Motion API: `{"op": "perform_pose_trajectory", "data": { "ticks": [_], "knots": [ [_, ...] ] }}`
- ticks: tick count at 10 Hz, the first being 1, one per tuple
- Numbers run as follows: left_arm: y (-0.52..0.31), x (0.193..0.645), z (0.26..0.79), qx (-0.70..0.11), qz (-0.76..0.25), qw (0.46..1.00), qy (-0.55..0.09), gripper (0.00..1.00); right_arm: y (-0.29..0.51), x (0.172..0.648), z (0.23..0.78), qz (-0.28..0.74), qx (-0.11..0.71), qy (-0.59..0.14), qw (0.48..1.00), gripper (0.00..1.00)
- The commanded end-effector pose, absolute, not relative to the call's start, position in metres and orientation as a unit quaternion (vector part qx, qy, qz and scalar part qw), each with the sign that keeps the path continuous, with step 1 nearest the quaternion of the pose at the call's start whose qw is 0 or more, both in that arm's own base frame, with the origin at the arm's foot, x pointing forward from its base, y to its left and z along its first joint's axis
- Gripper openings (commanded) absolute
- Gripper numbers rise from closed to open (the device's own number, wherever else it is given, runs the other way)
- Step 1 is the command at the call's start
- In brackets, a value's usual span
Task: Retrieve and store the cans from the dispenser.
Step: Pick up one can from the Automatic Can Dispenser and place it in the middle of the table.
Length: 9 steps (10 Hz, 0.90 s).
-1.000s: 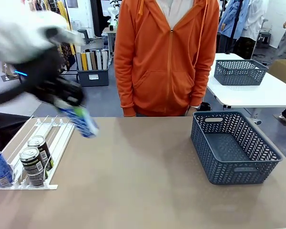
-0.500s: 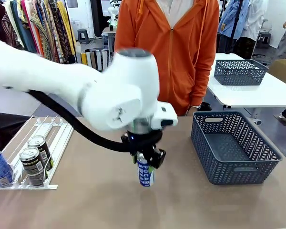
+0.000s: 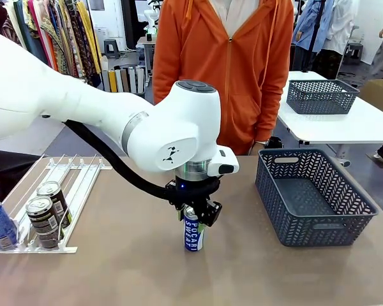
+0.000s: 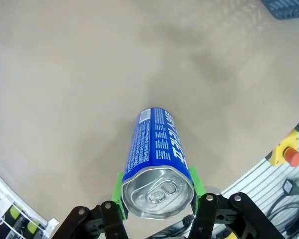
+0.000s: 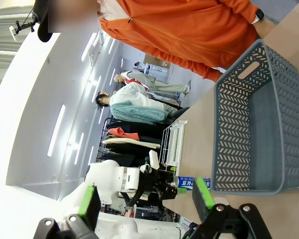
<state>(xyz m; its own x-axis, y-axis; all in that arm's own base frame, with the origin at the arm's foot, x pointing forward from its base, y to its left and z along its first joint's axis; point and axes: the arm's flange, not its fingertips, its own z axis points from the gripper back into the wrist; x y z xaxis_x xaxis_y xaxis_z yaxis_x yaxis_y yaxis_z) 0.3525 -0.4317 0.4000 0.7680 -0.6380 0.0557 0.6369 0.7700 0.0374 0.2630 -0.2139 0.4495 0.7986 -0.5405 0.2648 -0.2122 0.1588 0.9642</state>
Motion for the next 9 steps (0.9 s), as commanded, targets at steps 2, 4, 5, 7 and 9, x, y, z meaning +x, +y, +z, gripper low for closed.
{"op": "perform_pose_trajectory", "data": {
  "ticks": [2,4,5,7,9],
  "knots": [
    [-0.434,0.348,0.404,0.016,-0.335,0.942,-0.031,0.0,-0.213,0.265,0.454,-0.119,0.643,-0.301,0.694,1.0],
    [-0.437,0.347,0.404,0.024,-0.335,0.941,-0.044,0.81,-0.213,0.265,0.454,-0.119,0.643,-0.301,0.694,1.0],
    [-0.436,0.345,0.407,0.027,-0.335,0.941,-0.05,1.0,-0.213,0.265,0.454,-0.119,0.643,-0.301,0.694,1.0],
    [-0.424,0.341,0.433,0.011,-0.327,0.941,-0.084,1.0,-0.213,0.265,0.454,-0.119,0.643,-0.301,0.694,1.0],
    [-0.364,0.322,0.508,-0.078,-0.321,0.939,-0.096,1.0,-0.213,0.265,0.454,-0.119,0.643,-0.301,0.694,1.0]
  ]
}}
